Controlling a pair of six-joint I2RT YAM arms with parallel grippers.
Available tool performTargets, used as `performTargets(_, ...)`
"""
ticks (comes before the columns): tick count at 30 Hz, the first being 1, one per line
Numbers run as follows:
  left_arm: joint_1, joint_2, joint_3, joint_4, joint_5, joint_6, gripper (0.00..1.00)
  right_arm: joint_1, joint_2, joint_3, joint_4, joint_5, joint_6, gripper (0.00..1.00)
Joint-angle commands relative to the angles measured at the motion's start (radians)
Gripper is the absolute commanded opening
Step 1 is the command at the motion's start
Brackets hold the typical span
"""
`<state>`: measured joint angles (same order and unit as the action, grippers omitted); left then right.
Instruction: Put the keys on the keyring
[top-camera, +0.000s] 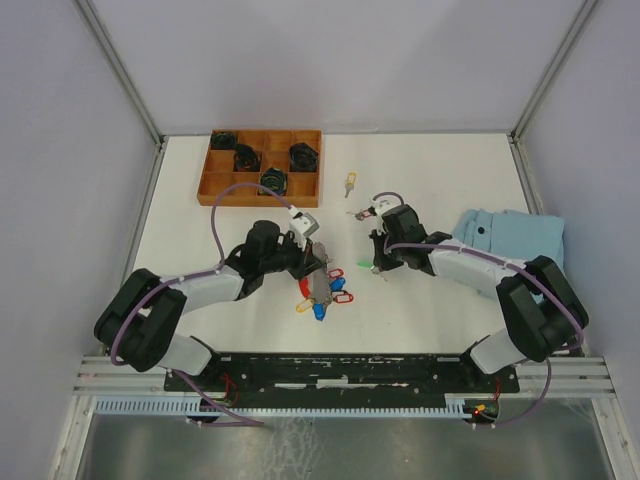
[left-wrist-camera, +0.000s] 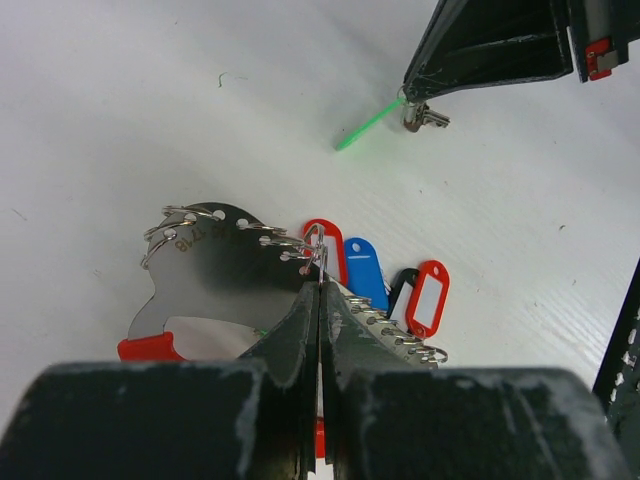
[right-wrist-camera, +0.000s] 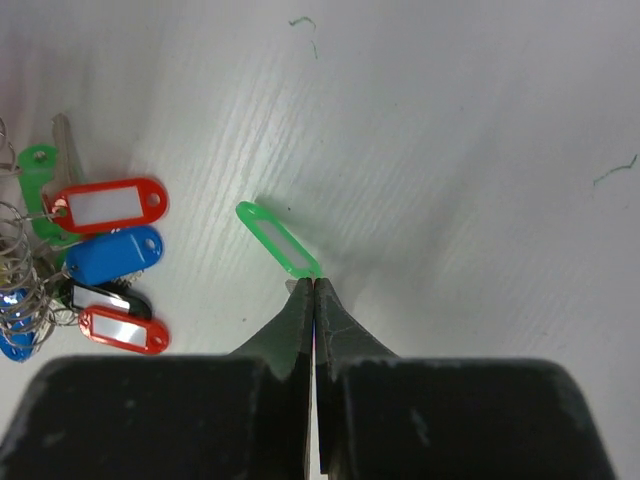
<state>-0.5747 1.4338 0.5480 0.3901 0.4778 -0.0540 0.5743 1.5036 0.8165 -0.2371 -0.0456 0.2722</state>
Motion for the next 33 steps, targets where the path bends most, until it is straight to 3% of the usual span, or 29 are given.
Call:
performTargets(1,-0.002,-0.016,0.021,0.053,0.018,0.037,0.03,0.008,0.001,-0.016,0.228,-0.016,0.021,0.01)
performTargets(6,-0.002,-0.058,-0.018,0.105,0.0,0.026,0.03,0.007,0.039,-0.016,0.269,-0.009,0.027,0.01)
performTargets(13,-0.003,-0.072,-0.014,0.098,-0.019,0.021,0.03,0.006,0.004,0.023,0.123,0.082,0.008,0.02)
performTargets(24,-0.002,-0.106,-0.014,0.061,-0.054,0.033,0.03,-0.01,-0.024,0.161,-0.074,0.446,0.032,0.01)
performTargets(33,-0.003,-0.09,-0.004,0.052,-0.044,0.027,0.03,-0.005,0.001,0.085,-0.131,0.353,0.173,0.02)
